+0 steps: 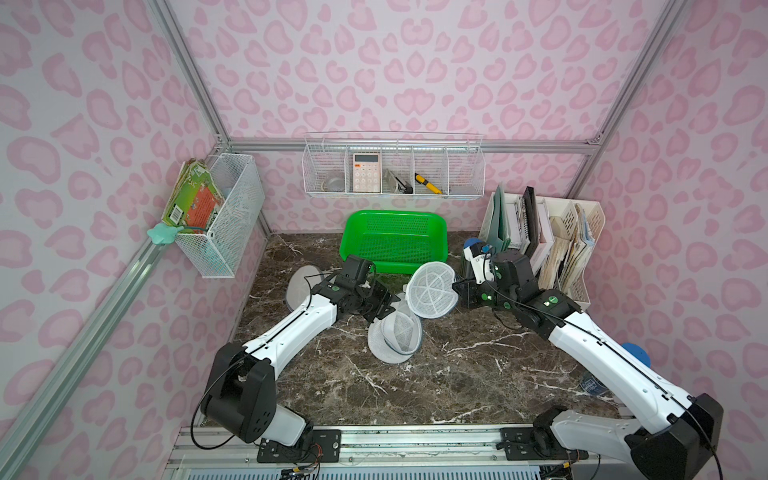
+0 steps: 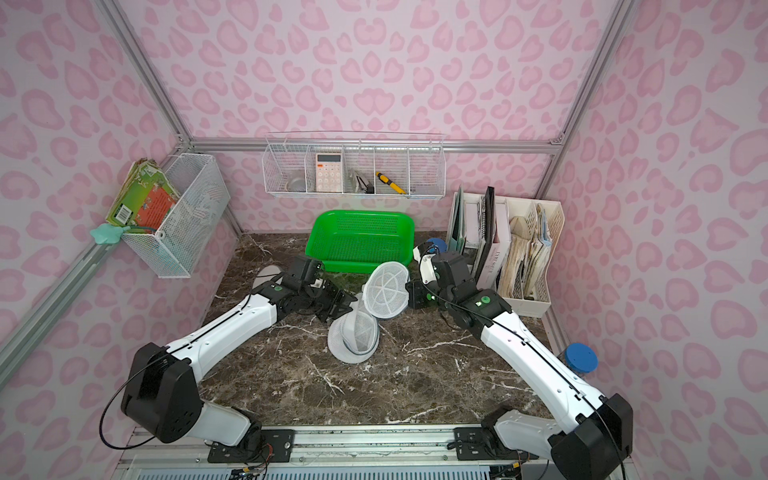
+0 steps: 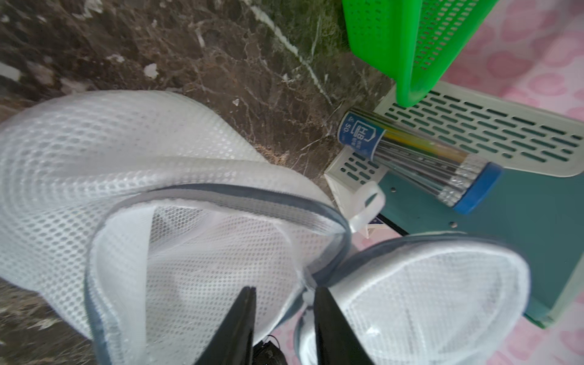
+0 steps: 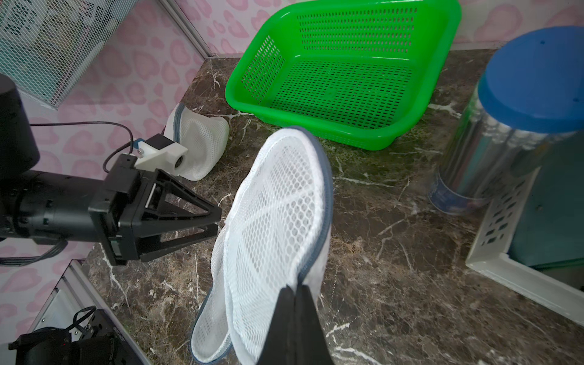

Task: Turn the laundry bag inside out
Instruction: Turn over the laundry bag at the center of the board.

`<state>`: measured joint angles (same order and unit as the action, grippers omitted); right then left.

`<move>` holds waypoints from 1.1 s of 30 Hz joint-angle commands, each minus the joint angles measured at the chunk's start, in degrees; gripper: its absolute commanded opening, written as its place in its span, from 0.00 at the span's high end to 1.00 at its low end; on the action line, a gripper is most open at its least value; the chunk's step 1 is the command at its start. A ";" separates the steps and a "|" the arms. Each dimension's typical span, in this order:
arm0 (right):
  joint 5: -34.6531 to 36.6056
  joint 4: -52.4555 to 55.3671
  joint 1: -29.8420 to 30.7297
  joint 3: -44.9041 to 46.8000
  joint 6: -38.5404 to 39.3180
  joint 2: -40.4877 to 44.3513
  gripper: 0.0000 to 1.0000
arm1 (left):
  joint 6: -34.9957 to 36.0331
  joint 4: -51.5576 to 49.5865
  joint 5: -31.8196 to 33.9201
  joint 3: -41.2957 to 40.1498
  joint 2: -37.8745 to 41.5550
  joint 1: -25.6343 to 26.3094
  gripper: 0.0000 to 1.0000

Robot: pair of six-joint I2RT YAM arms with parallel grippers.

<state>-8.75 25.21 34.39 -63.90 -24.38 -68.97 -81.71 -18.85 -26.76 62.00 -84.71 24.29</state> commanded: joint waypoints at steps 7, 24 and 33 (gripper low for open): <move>4.00 -2.67 2.68 1.45 0.24 1.39 1.00 | -13.71 14.44 -2.37 -3.79 -0.46 -1.35 0.62; 4.77 -2.71 4.21 2.20 0.99 2.86 1.00 | -15.04 17.42 -3.27 -4.82 -5.31 -2.15 0.67; 7.39 -1.74 6.49 0.79 3.83 2.73 1.00 | -14.79 18.94 -4.59 -3.81 -7.98 -2.23 1.00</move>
<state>-2.92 24.16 40.21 -62.08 -22.48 -66.17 -96.90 -1.17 -30.33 57.71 -92.29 22.06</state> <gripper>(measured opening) 0.052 0.078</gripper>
